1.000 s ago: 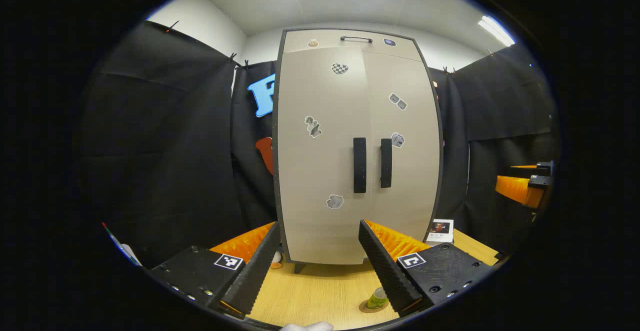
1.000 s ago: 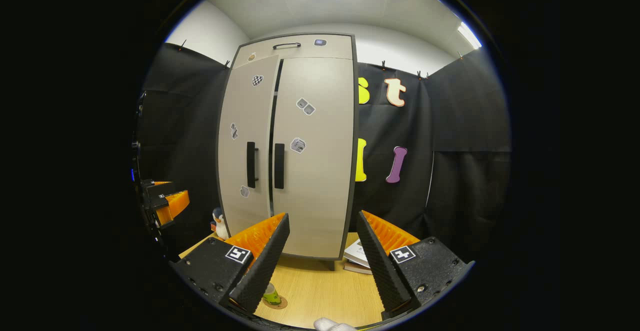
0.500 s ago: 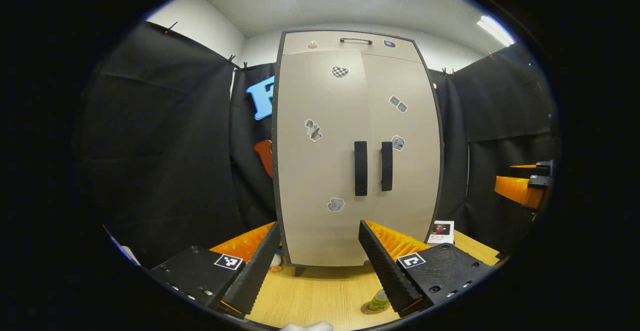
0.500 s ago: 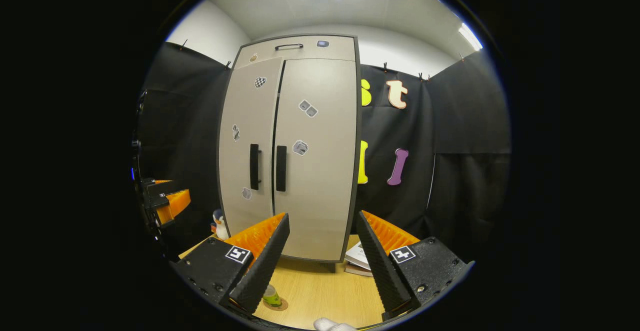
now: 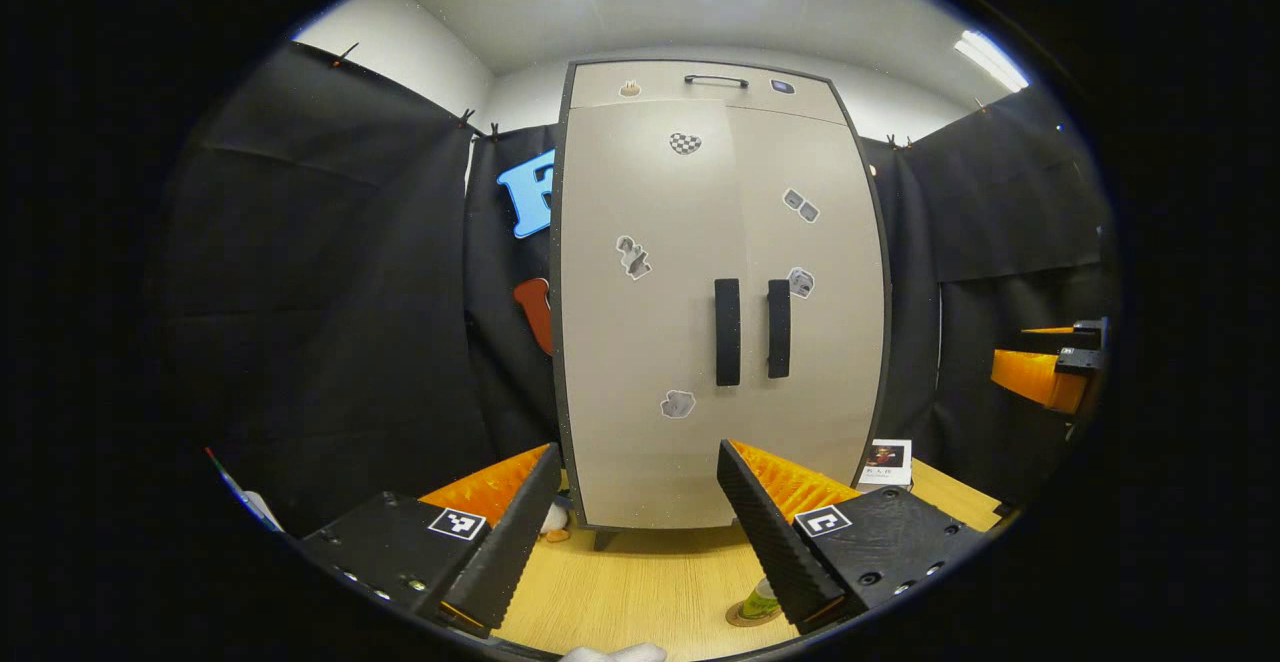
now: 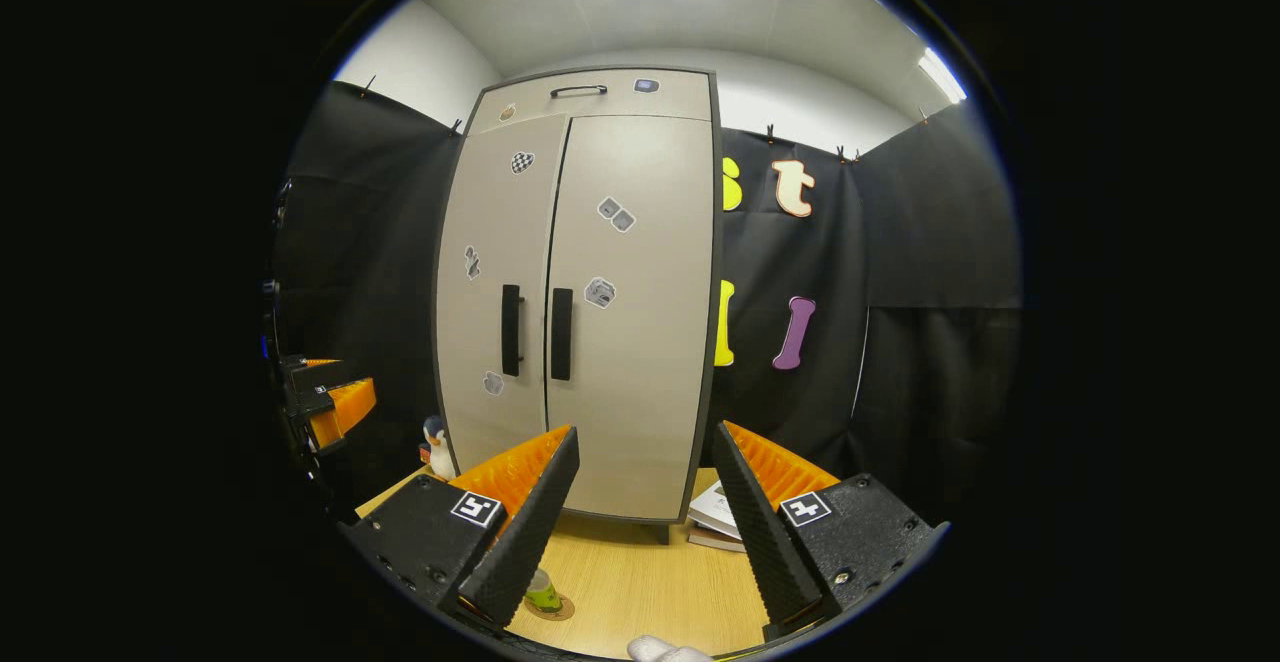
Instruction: Grasp the bottle in the cabinet with the left hand and place it on the coaster, then close the right door with the right hand and the left door with the left hand.
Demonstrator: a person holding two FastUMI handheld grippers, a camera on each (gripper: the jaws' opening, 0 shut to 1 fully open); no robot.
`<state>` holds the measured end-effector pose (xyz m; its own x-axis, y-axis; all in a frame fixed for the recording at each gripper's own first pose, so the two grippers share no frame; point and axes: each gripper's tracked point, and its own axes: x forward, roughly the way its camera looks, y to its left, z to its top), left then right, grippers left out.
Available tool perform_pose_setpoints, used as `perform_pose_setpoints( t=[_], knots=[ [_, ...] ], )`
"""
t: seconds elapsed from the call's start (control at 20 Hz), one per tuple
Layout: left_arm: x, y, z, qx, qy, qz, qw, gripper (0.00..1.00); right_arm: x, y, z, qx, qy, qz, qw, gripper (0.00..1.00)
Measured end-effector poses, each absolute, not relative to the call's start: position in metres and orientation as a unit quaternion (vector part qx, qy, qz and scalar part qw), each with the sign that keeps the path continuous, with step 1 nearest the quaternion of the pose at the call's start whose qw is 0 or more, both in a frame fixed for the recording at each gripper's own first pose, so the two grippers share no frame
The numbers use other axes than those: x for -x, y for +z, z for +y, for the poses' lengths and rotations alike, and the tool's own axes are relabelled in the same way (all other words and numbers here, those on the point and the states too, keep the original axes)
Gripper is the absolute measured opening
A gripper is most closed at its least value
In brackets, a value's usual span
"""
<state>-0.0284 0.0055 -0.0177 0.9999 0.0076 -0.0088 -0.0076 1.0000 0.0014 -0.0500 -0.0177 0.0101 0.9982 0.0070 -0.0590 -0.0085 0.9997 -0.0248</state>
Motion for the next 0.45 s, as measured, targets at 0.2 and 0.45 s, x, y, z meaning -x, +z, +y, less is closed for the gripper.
perform_pose_setpoints(
  t=[0.2, 0.45],
  knots=[
    [0.0280, -0.0204, 0.0068, -0.001, 0.004, 0.007, 1.000, 0.96, 0.0517, 0.0089, -0.0149, 0.012, 0.005, 0.031, 0.999, 0.83],
    [0.0353, -0.0242, 0.0078, -0.001, 0.003, 0.009, 1.000, 0.96, 0.0533, 0.0049, -0.0115, 0.012, 0.008, 0.036, 0.999, 0.83]
  ],
)
